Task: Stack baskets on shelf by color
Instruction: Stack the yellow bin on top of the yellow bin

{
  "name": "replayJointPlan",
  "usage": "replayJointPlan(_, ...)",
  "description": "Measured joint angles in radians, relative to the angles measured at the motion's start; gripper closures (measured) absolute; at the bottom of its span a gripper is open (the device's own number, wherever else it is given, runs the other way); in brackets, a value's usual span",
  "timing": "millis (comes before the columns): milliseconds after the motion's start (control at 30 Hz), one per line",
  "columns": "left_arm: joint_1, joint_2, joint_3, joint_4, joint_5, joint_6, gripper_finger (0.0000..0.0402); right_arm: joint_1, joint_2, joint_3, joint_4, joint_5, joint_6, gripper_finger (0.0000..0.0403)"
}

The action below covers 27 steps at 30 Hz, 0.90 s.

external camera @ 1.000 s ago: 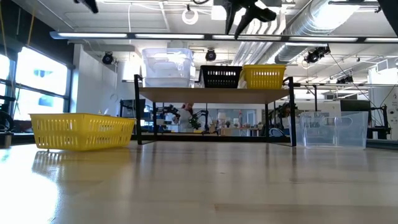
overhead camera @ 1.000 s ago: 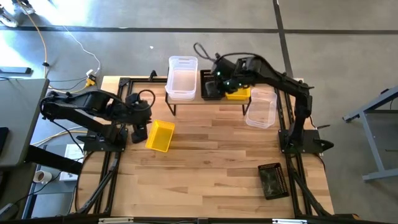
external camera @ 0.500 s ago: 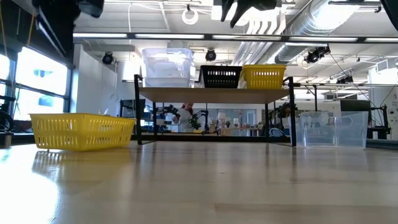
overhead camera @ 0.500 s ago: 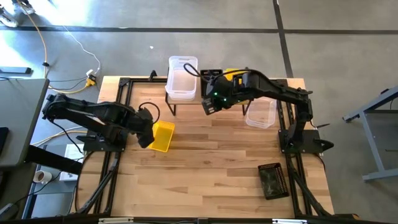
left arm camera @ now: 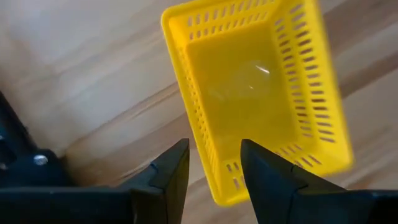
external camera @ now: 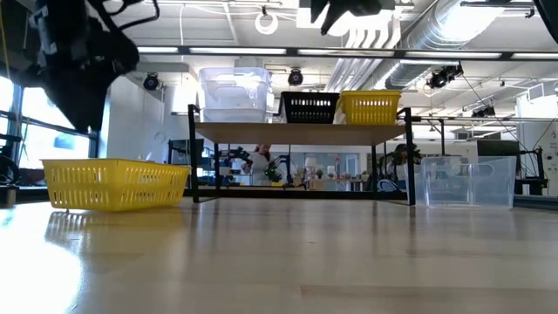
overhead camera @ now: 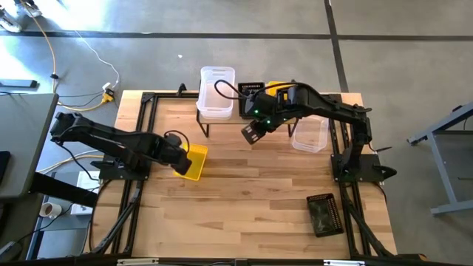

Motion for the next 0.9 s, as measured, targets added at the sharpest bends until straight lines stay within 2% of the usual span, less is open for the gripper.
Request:
replayJointPlan(300, 0.026, 0.000, -0.119, 0.066, -0.009, -0.154, 0.0268, 0.000, 0.000, 0.000, 0.000, -0.017, -0.104, 0.0302)
replayJointPlan(633, 0.081, 0.000, -0.184, 0.242, 0.024, -0.142, 0.0268, 0.000, 0.000, 0.000, 0.000, -0.017, -0.145, 0.0302)
replayJointPlan(900, 0.154, 0.090, -0.187, 0.230, 0.015, -0.112, 0.0269, 0.000, 0.000, 0.000, 0.000, -0.017, -0.169, 0.0302)
